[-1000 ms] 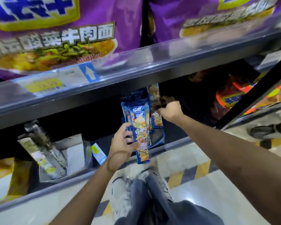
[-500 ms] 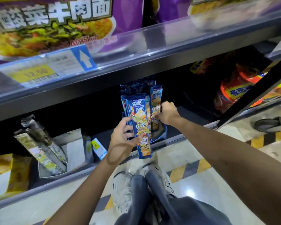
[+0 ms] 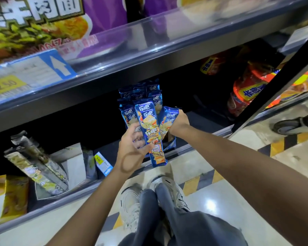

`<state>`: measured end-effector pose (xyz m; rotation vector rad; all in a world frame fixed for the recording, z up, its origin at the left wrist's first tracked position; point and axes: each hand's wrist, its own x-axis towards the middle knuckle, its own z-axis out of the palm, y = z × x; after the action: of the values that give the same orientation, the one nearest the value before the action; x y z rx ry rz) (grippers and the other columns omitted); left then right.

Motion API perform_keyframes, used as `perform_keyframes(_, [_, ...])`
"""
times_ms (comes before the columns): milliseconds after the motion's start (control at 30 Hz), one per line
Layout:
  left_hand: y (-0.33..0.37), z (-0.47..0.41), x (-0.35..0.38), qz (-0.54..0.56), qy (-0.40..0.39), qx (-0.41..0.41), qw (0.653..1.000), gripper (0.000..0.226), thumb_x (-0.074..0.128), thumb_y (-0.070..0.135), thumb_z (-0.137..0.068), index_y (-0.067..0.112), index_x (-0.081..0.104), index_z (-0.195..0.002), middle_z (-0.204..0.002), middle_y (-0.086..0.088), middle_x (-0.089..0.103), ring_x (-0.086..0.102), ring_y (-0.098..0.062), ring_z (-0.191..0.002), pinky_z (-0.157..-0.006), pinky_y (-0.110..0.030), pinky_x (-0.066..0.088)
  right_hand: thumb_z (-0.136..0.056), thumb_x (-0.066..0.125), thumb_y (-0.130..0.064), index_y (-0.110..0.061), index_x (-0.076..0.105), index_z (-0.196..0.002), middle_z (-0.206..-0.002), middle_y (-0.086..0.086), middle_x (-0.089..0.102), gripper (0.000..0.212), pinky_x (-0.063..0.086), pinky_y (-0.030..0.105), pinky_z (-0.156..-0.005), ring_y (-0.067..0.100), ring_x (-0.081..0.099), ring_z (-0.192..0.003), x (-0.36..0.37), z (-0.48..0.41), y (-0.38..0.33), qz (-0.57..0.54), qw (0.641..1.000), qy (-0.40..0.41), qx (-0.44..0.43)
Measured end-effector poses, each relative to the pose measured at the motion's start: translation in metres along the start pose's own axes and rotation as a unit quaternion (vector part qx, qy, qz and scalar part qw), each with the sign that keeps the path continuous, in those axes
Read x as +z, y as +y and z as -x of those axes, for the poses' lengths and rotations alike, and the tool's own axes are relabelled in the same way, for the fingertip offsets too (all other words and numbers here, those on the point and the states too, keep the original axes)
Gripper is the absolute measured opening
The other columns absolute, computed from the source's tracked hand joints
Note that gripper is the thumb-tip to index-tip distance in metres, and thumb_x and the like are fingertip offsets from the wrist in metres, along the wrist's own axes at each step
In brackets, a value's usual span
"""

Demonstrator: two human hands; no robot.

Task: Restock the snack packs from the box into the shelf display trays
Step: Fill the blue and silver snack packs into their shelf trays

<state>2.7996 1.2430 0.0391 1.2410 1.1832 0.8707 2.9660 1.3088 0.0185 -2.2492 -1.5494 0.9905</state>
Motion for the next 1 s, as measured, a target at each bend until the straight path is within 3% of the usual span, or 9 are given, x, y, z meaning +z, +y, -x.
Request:
perform_keyframes(67, [0.003,-0.002,0.005,-0.006,0.000,0.007,1.000,0.053,0.061,-0.014,-0.081,0.027,0.048,-0.111,-0.103,-0.001,0.065,0.070,-0.013,-0.085,-0.073,-0.030,0.059,-0.084,0.062,-0.003,-0.028,0.022,-0.068,-0.071,-0.011,0.025,0.050,0.029,0.009,-0.058,0.014,0.038,-0.092,-0.006,0.003,0.004,-0.049,0.998,-0.027,0.005])
perform_keyframes(133, [0.004,-0.004,0.008,-0.013,0.008,0.004,1.000,0.051,0.060,-0.016,-0.081,0.023,0.047,-0.113,-0.101,0.001,0.064,0.070,-0.010,-0.081,-0.072,-0.028,0.059,-0.085,0.061,-0.005,-0.028,0.013,-0.065,-0.071,-0.008,0.026,0.057,0.025,0.011,-0.056,0.013,0.035,-0.083,-0.004,0.002,0.005,-0.059,0.997,-0.044,0.011])
perform_keyframes(233, [0.005,-0.005,0.010,-0.017,0.026,-0.004,1.000,0.051,0.059,-0.018,-0.081,0.016,0.045,-0.116,-0.097,0.001,0.062,0.069,-0.005,-0.072,-0.063,-0.020,0.057,-0.084,0.058,-0.004,-0.017,0.042,-0.081,-0.091,0.007,0.050,0.021,0.043,0.025,-0.067,0.018,0.049,-0.082,0.003,0.002,-0.002,-0.020,1.000,-0.007,0.000])
perform_keyframes(333, [0.003,-0.006,0.003,-0.018,0.048,-0.019,0.999,0.055,0.059,-0.020,-0.079,0.006,0.043,-0.124,-0.099,-0.005,0.062,0.069,-0.006,-0.068,-0.061,-0.021,0.057,-0.081,0.060,0.004,-0.004,0.049,-0.113,-0.108,0.012,0.053,0.035,0.044,0.032,-0.076,0.023,0.051,-0.092,0.002,0.003,-0.003,-0.037,0.999,-0.010,0.006])
perform_keyframes(467, [0.000,-0.008,-0.003,-0.039,0.059,-0.024,0.997,0.063,0.062,-0.016,-0.079,0.001,0.038,-0.134,-0.114,-0.017,0.058,0.069,-0.016,-0.078,-0.070,-0.029,0.059,-0.080,0.064,0.005,-0.007,0.048,-0.090,-0.116,0.016,0.058,0.023,0.048,0.032,-0.074,0.030,0.060,-0.100,-0.010,0.009,-0.005,-0.025,1.000,-0.014,0.008])
perform_keyframes(633, [0.000,-0.003,-0.006,-0.056,0.075,-0.005,0.996,0.055,0.065,-0.014,-0.078,0.007,0.044,-0.124,-0.104,-0.010,0.063,0.068,-0.015,-0.080,-0.071,-0.027,0.059,-0.091,0.049,0.002,0.010,0.055,-0.110,-0.101,0.024,0.066,0.021,0.059,0.039,-0.070,0.034,0.071,-0.079,-0.001,0.014,-0.034,-0.095,0.993,-0.015,0.061])
perform_keyframes(833, [0.007,0.007,-0.024,-0.033,0.083,-0.016,0.996,0.053,0.064,-0.020,-0.075,0.013,0.047,-0.113,-0.095,-0.004,0.066,0.070,-0.007,-0.067,-0.064,-0.027,0.060,-0.089,0.054,-0.012,0.002,0.052,-0.122,-0.119,0.021,0.060,0.035,0.056,0.043,-0.084,0.034,0.063,-0.099,0.014,0.019,-0.056,-0.232,0.968,0.000,0.098])
perform_keyframes(933, [0.009,0.009,-0.031,-0.047,0.097,-0.015,0.994,0.052,0.066,-0.016,-0.076,0.017,0.049,-0.113,-0.097,-0.003,0.067,0.070,-0.008,-0.069,-0.067,-0.030,0.060,-0.094,0.052,-0.013,0.002,0.050,-0.119,-0.110,0.022,0.064,0.029,0.058,0.044,-0.077,0.035,0.066,-0.086,0.017,0.030,-0.056,-0.298,0.947,0.001,0.121])
perform_keyframes(1000, [0.009,0.011,-0.035,-0.051,0.105,-0.019,0.993,0.053,0.067,-0.013,-0.076,0.020,0.049,-0.112,-0.100,-0.006,0.067,0.071,-0.012,-0.072,-0.072,-0.037,0.060,-0.095,0.047,-0.011,-0.002,0.055,-0.103,-0.101,0.018,0.066,0.014,0.059,0.036,-0.070,0.033,0.067,-0.082,0.016,0.038,-0.050,-0.317,0.945,-0.022,0.079])
